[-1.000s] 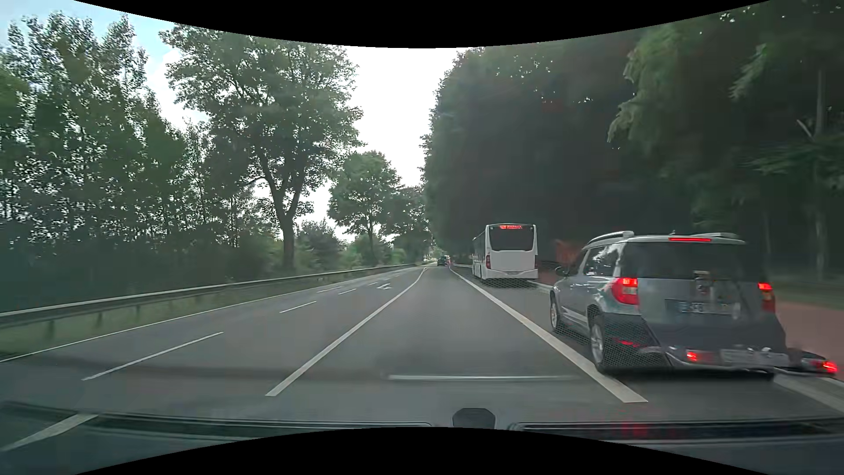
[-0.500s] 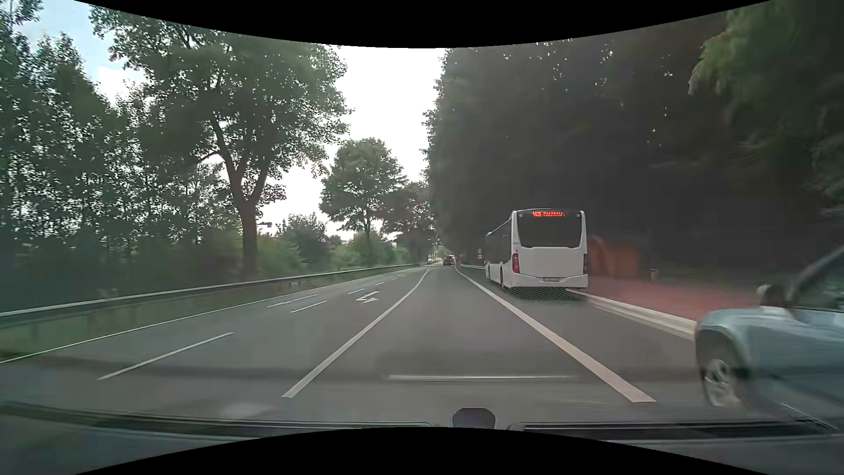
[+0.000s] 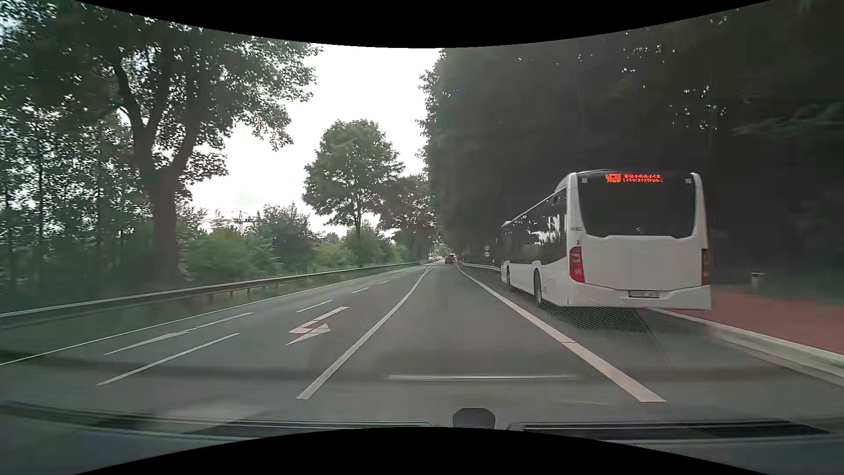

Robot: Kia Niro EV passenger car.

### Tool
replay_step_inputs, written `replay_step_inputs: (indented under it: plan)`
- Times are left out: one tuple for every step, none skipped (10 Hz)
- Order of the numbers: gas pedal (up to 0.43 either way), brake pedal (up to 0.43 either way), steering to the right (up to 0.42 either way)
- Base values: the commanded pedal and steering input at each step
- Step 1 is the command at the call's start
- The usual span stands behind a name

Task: Follow the waypoints while adhering to traffic rules and regulations

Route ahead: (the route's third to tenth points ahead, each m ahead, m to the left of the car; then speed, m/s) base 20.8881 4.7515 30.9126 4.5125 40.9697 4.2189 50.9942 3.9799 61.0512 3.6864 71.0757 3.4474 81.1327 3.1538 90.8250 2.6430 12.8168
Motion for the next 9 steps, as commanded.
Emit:
replay_step_inputs:
  plan:
    - [0.197,0.000,-0.004]
    - [0.197,0.000,-0.001]
    - [0.197,0.000,0.001]
    - [0.197,0.000,0.002]
    - [0.220,0.000,0.001]
    - [0.228,0.000,0.001]
    - [0.228,0.000,0.001]
    - [0.228,0.000,0.001]
    - [0.228,0.000,0.000]
